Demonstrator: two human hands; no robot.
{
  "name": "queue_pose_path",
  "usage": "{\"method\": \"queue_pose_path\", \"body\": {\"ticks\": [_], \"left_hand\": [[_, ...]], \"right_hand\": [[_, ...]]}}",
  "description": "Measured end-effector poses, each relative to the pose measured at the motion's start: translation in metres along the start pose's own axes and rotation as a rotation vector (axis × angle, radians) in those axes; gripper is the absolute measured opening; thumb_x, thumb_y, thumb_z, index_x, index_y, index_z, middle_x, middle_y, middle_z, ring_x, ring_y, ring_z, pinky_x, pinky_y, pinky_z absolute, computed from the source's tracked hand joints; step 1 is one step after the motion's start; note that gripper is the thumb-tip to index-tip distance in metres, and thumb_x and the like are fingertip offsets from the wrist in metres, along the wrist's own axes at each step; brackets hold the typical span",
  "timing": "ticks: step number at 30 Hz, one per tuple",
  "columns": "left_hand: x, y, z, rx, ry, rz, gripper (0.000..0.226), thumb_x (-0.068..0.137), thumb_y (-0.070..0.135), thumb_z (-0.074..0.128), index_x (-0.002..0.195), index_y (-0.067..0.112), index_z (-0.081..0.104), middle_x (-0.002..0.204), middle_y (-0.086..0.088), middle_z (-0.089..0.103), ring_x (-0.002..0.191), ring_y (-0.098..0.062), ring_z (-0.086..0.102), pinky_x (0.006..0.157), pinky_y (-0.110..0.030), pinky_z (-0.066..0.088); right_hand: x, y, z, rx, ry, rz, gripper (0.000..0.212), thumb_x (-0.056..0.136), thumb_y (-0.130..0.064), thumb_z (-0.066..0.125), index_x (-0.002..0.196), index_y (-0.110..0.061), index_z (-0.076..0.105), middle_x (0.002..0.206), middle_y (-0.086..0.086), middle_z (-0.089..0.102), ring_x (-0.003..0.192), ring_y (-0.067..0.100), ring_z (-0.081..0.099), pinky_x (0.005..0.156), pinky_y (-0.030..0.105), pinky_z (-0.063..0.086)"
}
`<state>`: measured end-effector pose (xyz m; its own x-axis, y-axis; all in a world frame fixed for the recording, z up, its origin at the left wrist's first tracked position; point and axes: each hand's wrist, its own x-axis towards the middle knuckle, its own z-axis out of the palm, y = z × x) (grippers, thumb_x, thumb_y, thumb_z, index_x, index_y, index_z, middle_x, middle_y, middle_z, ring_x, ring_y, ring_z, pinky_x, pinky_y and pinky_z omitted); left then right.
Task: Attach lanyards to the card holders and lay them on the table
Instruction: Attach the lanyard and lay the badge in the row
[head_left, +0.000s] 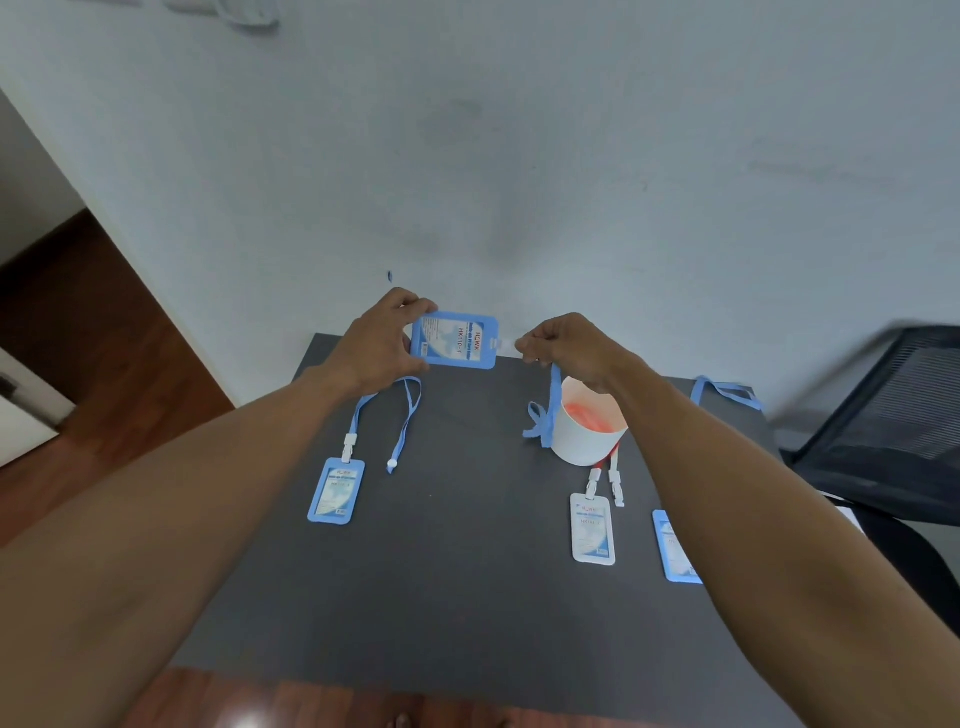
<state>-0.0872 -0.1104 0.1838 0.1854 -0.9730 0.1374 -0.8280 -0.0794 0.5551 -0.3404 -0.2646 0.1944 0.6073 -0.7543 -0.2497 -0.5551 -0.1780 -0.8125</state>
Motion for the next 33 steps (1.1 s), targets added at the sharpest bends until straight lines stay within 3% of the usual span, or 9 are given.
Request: {"method": "queue_pose_path", "body": {"ticks": [5, 11, 16, 19, 21, 23, 28, 30, 33], "left_hand": [[-0.004, -0.001, 0.000, 0.016, 0.003, -0.013, 0.074, 0.078, 0.019, 0.086, 0.142, 0.024, 0.051, 0.130, 0.006, 0.046, 0.080, -0.005, 0.064, 0.057, -0.008, 0.047], [-0.003, 0.000, 0.002, 0.062, 0.004, 0.004, 0.072, 0.079, 0.019, 0.085, 0.142, 0.021, 0.050, 0.131, 0.005, 0.047, 0.097, -0.011, 0.060, 0.057, -0.008, 0.045], [0.000, -0.005, 0.005, -0.017, -0.078, -0.050, 0.080, 0.072, 0.032, 0.091, 0.139, 0.018, 0.050, 0.126, 0.004, 0.045, 0.109, -0.015, 0.058, 0.074, -0.019, 0.054], [0.002, -0.001, 0.007, -0.095, -0.090, -0.145, 0.054, 0.086, 0.043, 0.077, 0.130, 0.019, 0.056, 0.116, 0.002, 0.052, 0.104, -0.017, 0.060, 0.077, -0.027, 0.056], [0.001, 0.003, 0.007, -0.210, -0.126, -0.212, 0.031, 0.101, 0.032, 0.059, 0.129, 0.018, 0.059, 0.108, 0.000, 0.058, 0.098, -0.023, 0.069, 0.073, -0.034, 0.062], [0.000, 0.004, 0.009, -0.294, -0.182, -0.273, 0.027, 0.104, 0.023, 0.052, 0.130, 0.018, 0.059, 0.106, -0.002, 0.064, 0.087, -0.024, 0.074, 0.072, -0.037, 0.064], [-0.006, -0.008, 0.027, -0.339, -0.157, -0.398, 0.014, 0.099, 0.021, 0.060, 0.111, 0.021, 0.068, 0.108, -0.001, 0.071, 0.095, -0.016, 0.070, 0.078, -0.036, 0.062], [-0.013, -0.016, 0.038, -0.331, -0.147, -0.445, 0.011, 0.096, 0.022, 0.063, 0.105, 0.022, 0.069, 0.110, 0.000, 0.071, 0.096, -0.015, 0.068, 0.076, -0.032, 0.057], [-0.026, -0.025, 0.060, -0.382, -0.168, -0.527, 0.008, 0.093, 0.021, 0.066, 0.100, 0.020, 0.070, 0.108, -0.004, 0.072, 0.094, -0.022, 0.072, 0.082, -0.041, 0.060]], "right_hand": [[0.000, -0.002, 0.004, 0.024, -0.023, -0.004, 0.022, 0.094, -0.029, 0.071, 0.091, -0.008, 0.078, 0.092, 0.006, 0.078, 0.076, 0.011, 0.064, 0.082, 0.030, 0.049], [0.000, -0.007, 0.015, 0.040, -0.025, -0.024, 0.017, 0.094, -0.023, 0.071, 0.086, -0.009, 0.077, 0.079, 0.002, 0.074, 0.072, 0.011, 0.062, 0.079, 0.026, 0.048], [0.003, -0.009, 0.017, -0.014, 0.017, -0.029, 0.020, 0.093, -0.026, 0.071, 0.085, -0.009, 0.076, 0.078, 0.004, 0.073, 0.074, 0.014, 0.062, 0.076, 0.029, 0.051], [0.006, -0.008, 0.016, -0.020, 0.039, -0.030, 0.021, 0.090, -0.026, 0.072, 0.083, -0.007, 0.076, 0.088, 0.018, 0.074, 0.072, 0.017, 0.059, 0.074, 0.034, 0.050], [0.008, -0.009, 0.015, -0.018, 0.038, -0.035, 0.018, 0.088, -0.026, 0.074, 0.080, -0.010, 0.076, 0.089, 0.018, 0.075, 0.072, 0.017, 0.058, 0.073, 0.036, 0.050], [0.011, -0.012, 0.014, -0.022, 0.030, -0.041, 0.017, 0.087, -0.026, 0.076, 0.082, -0.009, 0.076, 0.082, 0.012, 0.074, 0.071, 0.015, 0.059, 0.074, 0.035, 0.051], [0.011, -0.021, 0.008, -0.090, -0.001, -0.001, 0.030, 0.078, -0.037, 0.085, 0.099, -0.017, 0.075, 0.083, 0.001, 0.072, 0.071, 0.012, 0.061, 0.071, 0.026, 0.050], [0.011, -0.023, 0.002, -0.147, -0.020, 0.012, 0.029, 0.078, -0.032, 0.085, 0.102, -0.019, 0.075, 0.086, 0.003, 0.071, 0.070, 0.013, 0.060, 0.069, 0.026, 0.047], [0.009, -0.023, -0.007, -0.182, -0.023, 0.028, 0.023, 0.079, -0.021, 0.081, 0.102, -0.020, 0.077, 0.086, 0.006, 0.071, 0.067, 0.014, 0.057, 0.069, 0.027, 0.046]]}}
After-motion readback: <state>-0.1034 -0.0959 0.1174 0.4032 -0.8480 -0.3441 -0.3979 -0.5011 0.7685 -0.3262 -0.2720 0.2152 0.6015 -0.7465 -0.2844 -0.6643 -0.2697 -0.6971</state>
